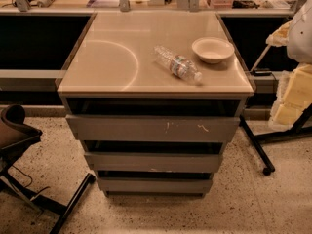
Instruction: Open top drawer
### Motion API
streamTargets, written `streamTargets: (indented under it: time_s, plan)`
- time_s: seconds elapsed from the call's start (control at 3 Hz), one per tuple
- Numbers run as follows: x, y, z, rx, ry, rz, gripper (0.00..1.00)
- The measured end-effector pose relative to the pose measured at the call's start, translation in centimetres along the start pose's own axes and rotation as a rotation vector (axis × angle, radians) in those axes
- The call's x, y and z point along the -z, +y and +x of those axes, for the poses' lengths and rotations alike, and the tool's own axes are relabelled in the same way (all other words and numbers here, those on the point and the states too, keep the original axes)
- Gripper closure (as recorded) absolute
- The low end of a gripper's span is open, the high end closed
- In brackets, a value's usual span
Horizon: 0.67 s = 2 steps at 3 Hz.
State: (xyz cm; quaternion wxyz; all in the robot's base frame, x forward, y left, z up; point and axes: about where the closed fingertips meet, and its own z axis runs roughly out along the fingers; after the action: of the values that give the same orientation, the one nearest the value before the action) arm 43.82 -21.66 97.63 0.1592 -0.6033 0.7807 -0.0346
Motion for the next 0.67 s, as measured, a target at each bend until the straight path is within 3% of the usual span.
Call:
streamTargets:
  time_s: [0.67]
  plan:
    - [-0.78,0.39,-0.22,0.005,-0.033,-0.012,0.0]
